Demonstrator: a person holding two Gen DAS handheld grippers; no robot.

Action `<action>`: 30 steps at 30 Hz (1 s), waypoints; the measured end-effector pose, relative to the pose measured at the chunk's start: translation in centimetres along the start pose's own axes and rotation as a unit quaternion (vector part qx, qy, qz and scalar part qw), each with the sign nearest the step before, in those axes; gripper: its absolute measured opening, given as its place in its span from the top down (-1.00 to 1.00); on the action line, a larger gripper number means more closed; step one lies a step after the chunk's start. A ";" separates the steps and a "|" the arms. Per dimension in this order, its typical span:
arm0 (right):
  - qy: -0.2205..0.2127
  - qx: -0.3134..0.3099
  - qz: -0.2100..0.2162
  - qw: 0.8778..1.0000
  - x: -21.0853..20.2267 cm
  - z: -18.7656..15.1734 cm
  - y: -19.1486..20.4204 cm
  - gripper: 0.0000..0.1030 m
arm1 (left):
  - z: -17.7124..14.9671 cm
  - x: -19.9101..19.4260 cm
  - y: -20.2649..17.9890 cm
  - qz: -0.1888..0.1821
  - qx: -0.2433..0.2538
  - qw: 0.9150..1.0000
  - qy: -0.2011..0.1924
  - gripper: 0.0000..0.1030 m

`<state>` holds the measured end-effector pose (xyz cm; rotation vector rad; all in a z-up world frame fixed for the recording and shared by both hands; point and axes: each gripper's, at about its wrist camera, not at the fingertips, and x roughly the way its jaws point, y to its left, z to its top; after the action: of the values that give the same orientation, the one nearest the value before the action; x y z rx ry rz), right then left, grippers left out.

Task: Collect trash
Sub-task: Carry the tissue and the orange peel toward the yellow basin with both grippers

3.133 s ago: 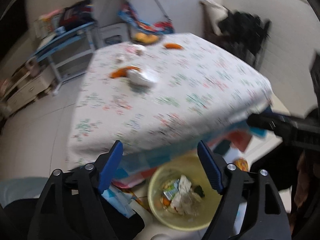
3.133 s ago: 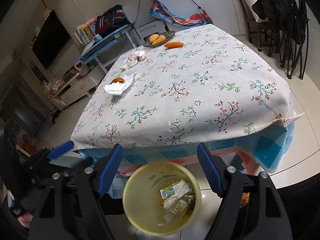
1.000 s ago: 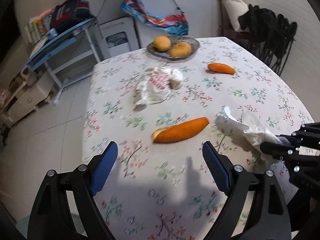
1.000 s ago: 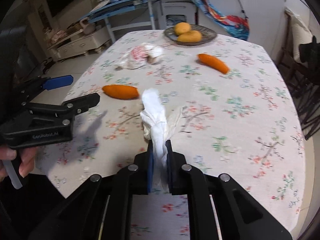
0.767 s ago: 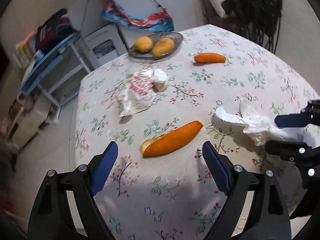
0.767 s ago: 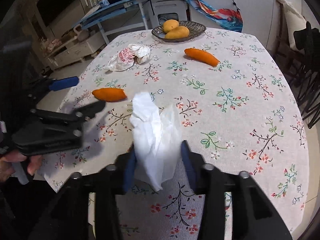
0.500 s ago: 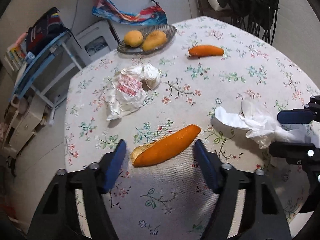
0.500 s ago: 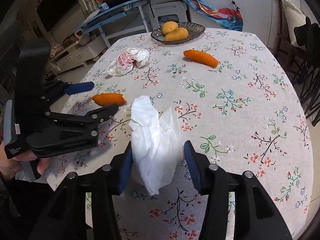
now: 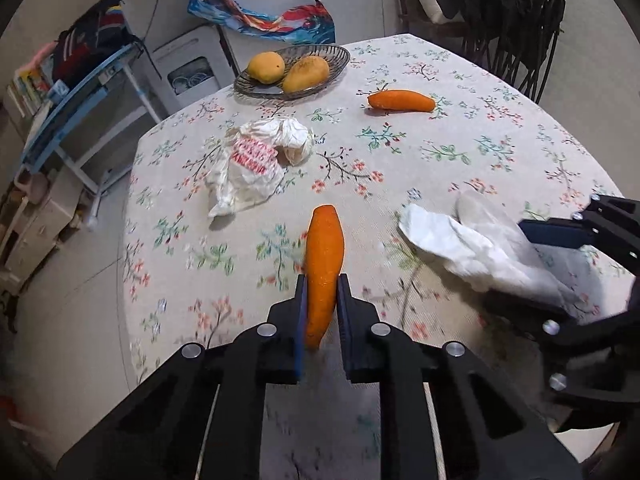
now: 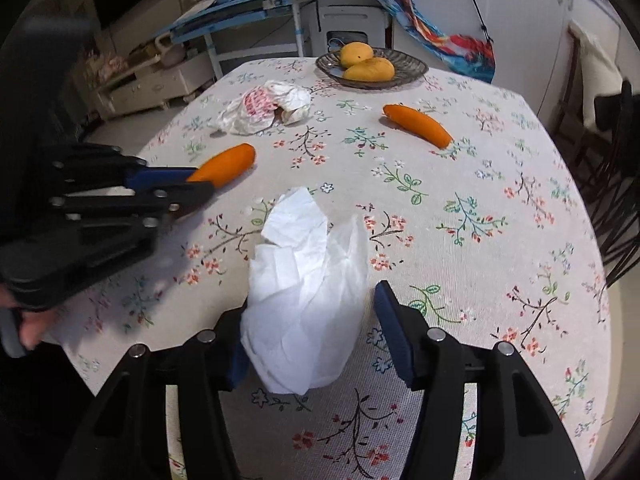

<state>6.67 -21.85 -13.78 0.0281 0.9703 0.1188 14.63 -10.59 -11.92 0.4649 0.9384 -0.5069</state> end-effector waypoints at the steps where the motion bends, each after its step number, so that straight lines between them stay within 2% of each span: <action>1: -0.001 -0.005 -0.005 1.000 0.0 -0.1 0.2 -0.09 | -0.3 -0.4 0.1 -0.001 -0.007 1.000 -0.001 0.74; 3: -0.005 -0.010 -0.011 1.000 0.0 -0.3 0.4 -0.03 | -0.9 -1.1 0.3 -0.001 -0.024 1.000 -0.003 0.74; 4: -0.009 -0.012 -0.011 1.000 -0.1 -0.4 0.5 0.10 | -1.3 -1.5 0.5 -0.003 -0.037 0.999 -0.004 0.74; 6: -0.013 -0.011 -0.013 1.000 -0.2 -0.4 0.6 0.23 | -1.9 -2.1 1.1 -0.014 -0.069 0.998 -0.004 0.74; 7: -0.015 -0.008 -0.012 1.000 -0.3 -0.4 0.5 0.39 | -2.2 -2.3 1.2 -0.017 -0.080 0.997 -0.005 0.74; 13: -0.022 0.040 0.017 0.999 -0.6 -0.7 -0.8 0.71 | -4.1 -3.9 2.3 -0.037 -0.143 0.989 -0.014 0.74; 17: -0.022 0.091 0.054 0.994 -1.1 -1.3 -1.9 0.74 | -5.4 -4.5 3.5 -0.070 -0.188 0.979 -0.017 0.74; 22: -0.041 0.114 0.077 0.990 -2.6 -1.9 -1.8 0.76 | -6.5 -5.3 4.2 -0.095 -0.223 0.970 -0.028 0.74; 30: -0.076 0.149 0.111 0.980 -5.1 -2.8 -2.2 0.76 | -8.0 -7.2 4.2 -0.106 -0.252 0.960 -0.058 0.74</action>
<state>1.75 -24.72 -11.32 0.4169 0.8222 0.1730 8.51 -1.17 -9.31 -0.1270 0.9681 -0.4598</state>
